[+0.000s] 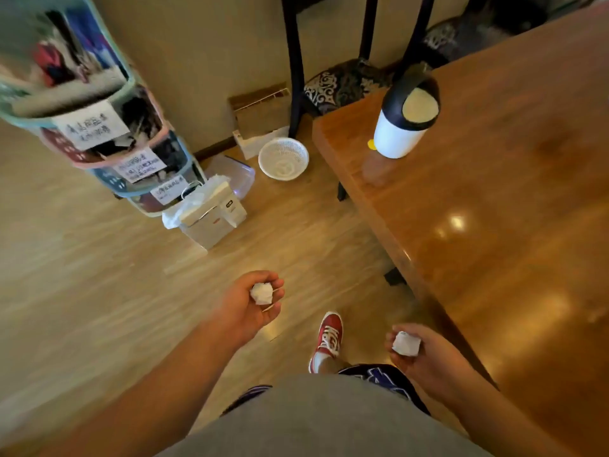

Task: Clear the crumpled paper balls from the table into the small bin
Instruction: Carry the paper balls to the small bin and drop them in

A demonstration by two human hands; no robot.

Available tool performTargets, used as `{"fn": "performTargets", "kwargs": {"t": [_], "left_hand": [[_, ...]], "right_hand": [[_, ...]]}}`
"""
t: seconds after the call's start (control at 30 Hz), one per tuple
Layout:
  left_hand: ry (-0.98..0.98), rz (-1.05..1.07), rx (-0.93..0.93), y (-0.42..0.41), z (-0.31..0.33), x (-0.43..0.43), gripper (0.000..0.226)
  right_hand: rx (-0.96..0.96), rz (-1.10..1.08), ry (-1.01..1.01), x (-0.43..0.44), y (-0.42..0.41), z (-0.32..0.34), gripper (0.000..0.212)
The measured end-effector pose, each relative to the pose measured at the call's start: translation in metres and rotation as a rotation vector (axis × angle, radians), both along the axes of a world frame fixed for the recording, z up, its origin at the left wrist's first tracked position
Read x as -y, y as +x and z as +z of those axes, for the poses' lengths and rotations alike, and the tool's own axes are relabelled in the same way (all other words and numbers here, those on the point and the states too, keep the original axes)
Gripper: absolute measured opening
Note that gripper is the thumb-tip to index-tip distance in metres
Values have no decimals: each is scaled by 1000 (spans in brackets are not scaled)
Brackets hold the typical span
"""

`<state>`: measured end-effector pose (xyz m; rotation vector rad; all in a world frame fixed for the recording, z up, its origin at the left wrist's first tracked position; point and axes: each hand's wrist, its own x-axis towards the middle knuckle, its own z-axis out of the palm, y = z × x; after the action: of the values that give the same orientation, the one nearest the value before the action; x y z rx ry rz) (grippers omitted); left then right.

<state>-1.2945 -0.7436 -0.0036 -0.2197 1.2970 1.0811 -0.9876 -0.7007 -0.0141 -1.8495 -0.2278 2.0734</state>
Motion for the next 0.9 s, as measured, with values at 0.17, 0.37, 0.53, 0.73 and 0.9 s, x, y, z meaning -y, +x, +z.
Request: {"fn": "performTargets", "kwargs": {"t": [0.17, 0.37, 0.53, 0.73, 0.9], "left_hand": [[-48, 11, -13, -5, 6, -51, 14], [-97, 76, -22, -38, 12, -81, 8], [-123, 37, -21, -74, 4, -133, 6], [-65, -175, -24, -107, 2, -245, 12], [24, -397, -5, -105, 17, -350, 20]], "right_hand": [[-48, 56, 50, -82, -23, 3, 12], [-120, 150, 94, -169, -78, 11, 11], [-133, 122, 140, -226, -117, 16, 11], [30, -155, 218, -279, -110, 33, 17], [446, -392, 493, -318, -71, 68, 11]]}}
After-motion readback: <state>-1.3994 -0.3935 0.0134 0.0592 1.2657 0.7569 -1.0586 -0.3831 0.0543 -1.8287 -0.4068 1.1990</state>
